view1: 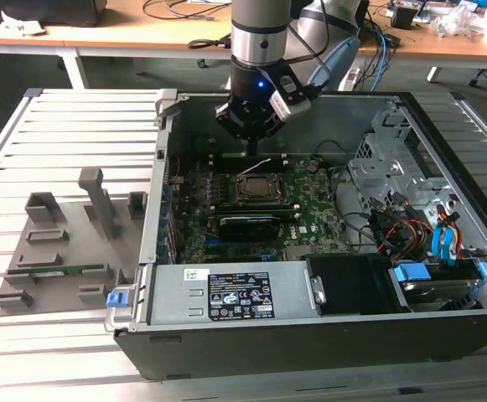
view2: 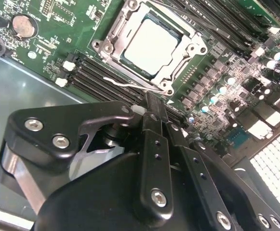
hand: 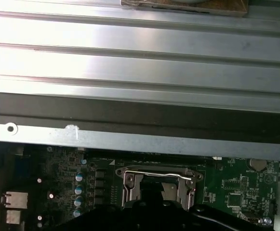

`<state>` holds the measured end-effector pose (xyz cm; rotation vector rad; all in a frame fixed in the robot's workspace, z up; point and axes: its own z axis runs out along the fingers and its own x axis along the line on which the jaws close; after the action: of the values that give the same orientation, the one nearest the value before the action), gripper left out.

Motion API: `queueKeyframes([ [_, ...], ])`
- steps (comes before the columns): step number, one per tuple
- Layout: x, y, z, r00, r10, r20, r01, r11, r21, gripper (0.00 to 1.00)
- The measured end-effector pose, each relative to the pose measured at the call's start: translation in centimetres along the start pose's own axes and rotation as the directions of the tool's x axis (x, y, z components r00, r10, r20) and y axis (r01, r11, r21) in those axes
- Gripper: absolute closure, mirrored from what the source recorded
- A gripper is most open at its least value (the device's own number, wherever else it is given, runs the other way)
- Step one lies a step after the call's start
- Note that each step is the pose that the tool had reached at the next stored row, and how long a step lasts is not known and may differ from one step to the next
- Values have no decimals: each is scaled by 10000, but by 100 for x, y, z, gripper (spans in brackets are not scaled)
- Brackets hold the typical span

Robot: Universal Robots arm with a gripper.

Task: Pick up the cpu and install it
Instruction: 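Install the first cpu locking lever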

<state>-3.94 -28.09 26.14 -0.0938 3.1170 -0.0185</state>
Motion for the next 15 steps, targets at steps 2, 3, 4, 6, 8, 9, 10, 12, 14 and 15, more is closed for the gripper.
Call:
queueKeyframes([
  [2,-41,-2,1,10000,0,0,0,10000,0,89],
  [3,-59,-3,2,10000,0,0,0,10000,-1,89],
  [4,-71,-4,2,10000,0,0,0,10000,0,89],
  [6,-94,38,189,10000,-15,-6,15,10000,-1,89],
  [8,-70,80,229,10000,-97,-4,97,10000,-3,89],
  [9,-65,89,240,9999,-125,-4,125,9999,-4,89],
  [10,-63,94,253,9999,-141,-3,141,9999,-5,89],
  [12,-62,95,322,9999,-158,-6,158,9999,19,89],
  [14,-69,98,343,9998,-183,-7,183,9998,24,89],
  [15,-78,102,352,9998,-195,-7,195,9998,28,89],
])
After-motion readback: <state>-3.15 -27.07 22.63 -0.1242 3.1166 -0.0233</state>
